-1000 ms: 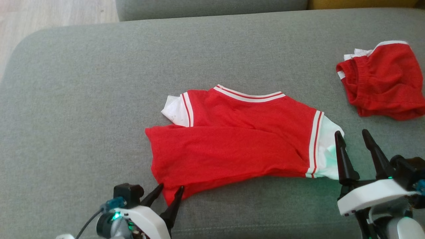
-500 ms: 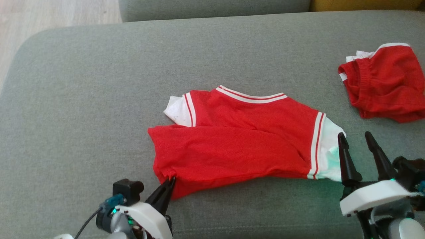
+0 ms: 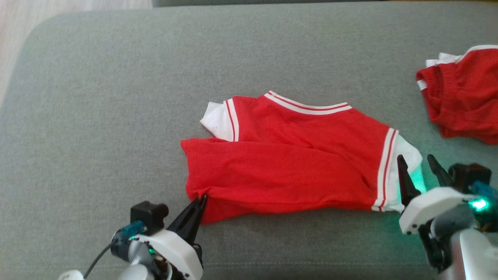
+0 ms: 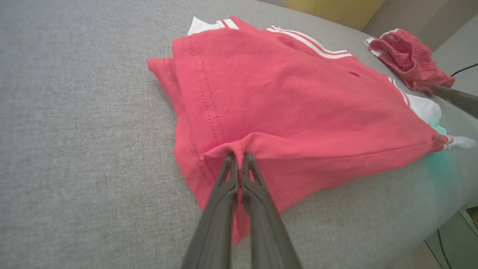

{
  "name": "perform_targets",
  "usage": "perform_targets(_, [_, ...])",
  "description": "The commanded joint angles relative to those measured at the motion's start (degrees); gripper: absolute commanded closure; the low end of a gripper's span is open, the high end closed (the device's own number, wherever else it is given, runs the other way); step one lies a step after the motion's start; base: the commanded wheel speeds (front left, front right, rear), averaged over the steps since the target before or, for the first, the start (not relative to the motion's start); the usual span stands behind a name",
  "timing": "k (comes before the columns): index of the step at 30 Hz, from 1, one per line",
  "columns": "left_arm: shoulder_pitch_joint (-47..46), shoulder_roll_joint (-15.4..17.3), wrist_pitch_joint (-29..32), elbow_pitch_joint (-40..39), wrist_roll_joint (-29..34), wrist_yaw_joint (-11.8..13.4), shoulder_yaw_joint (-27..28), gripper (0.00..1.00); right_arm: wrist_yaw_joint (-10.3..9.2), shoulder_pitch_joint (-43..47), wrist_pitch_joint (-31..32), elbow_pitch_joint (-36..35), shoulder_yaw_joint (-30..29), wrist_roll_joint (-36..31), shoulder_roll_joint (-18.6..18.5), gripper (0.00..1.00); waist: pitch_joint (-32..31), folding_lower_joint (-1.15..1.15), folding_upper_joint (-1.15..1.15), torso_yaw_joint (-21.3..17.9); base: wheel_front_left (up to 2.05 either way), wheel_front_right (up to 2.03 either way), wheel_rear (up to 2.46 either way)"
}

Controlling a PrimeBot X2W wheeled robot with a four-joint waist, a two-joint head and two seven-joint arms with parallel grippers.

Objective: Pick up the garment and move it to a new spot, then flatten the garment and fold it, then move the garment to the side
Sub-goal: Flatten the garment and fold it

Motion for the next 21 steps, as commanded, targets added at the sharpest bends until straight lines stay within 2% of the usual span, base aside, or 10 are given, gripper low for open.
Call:
perform_targets(1, [-3.1, 0.6, -0.4, -2.1, 0.5, 0.3, 1.7, 1.00, -0.04, -2.2, 1.3, 0.2, 0.6, -1.1, -1.3, 0.00, 0.8, 0.00, 0.00, 0.6, 0.00, 0.00, 0.00])
perform_targets(6, [-3.8, 0.4, -0.7, -1.9, 0.7, 0.1, 1.2, 1.00, -0.04, -2.9, 3.9, 3.5, -1.2, -2.2, -1.2, 0.00, 1.6, 0.00, 0.00, 1.3, 0.00, 0.00, 0.00])
perform_targets(11, [-3.9, 0.3, -1.5, -1.6, 0.5, 0.2, 1.2, 1.00, -0.04, -1.8, 5.8, 3.8, -3.5, -2.2, -0.5, 0.00, 2.1, 0.00, 0.00, 1.2, 0.00, 0.00, 0.00])
perform_targets(12, [-3.9, 0.3, -1.6, -1.6, 0.5, 0.3, 1.3, 1.00, -0.04, -1.7, 6.0, 3.7, -3.5, -2.0, -0.3, 0.27, 2.2, 0.00, 0.00, 1.1, 0.00, 0.00, 0.00])
perform_targets(13, [-3.9, 0.3, -1.7, -1.6, 0.5, 0.3, 1.3, 1.00, -0.04, -1.5, 6.3, 3.6, -3.6, -1.8, -0.2, 0.84, 2.3, 0.00, 0.00, 1.0, 0.00, 0.00, 0.00])
perform_targets(14, [-4.0, 0.4, -1.8, -1.5, 0.5, 0.3, 1.3, 1.00, -0.04, -1.4, 6.8, 3.8, -3.6, -1.3, -0.1, 1.00, 2.3, 0.00, 0.00, 0.8, 0.00, 0.00, 0.00])
perform_targets(21, [-5.0, 1.3, -3.8, -1.8, 1.0, 1.1, 2.3, 1.00, -0.04, -1.7, 5.7, 2.5, -3.2, 2.4, 0.2, 1.00, 2.0, 0.00, 0.00, 0.1, 0.00, 0.00, 0.00])
